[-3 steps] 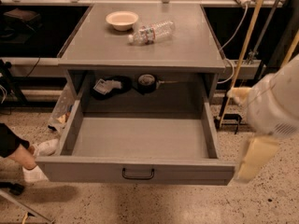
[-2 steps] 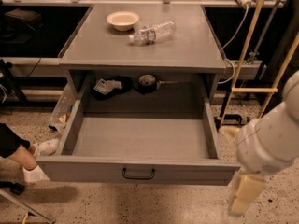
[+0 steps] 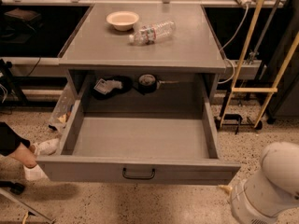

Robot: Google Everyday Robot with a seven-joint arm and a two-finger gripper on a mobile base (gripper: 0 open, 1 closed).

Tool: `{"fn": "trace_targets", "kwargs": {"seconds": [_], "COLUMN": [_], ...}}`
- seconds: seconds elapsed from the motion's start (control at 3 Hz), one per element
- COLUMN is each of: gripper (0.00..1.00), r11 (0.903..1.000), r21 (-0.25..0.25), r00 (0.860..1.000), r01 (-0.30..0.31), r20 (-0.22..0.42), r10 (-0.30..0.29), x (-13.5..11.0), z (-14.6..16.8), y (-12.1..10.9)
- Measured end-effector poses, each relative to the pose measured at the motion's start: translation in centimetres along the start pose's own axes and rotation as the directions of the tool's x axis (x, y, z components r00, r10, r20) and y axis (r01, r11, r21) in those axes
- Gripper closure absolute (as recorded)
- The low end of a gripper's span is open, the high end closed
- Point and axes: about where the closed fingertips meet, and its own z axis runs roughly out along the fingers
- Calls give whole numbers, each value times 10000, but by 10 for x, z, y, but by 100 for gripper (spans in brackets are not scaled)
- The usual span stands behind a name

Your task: Close top drawer

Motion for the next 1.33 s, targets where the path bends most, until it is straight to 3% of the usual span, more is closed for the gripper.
{"fn": "trace_targets", "kwargs": {"seconds": [0.33, 0.67, 1.0, 1.33], "gripper": [0, 0, 0, 0], "r11": [9983, 9994, 9939, 9939], "r21": [-574, -52, 974, 975], "r00": [9999, 9991, 9981, 9981], "r01": [-109, -336, -514, -514], "r20": [114, 258, 391, 391], "r10": [116, 337, 478, 478], "x": [9, -6, -43, -43], "z": [39, 53, 43, 43], "y": [6, -29, -71, -70]}}
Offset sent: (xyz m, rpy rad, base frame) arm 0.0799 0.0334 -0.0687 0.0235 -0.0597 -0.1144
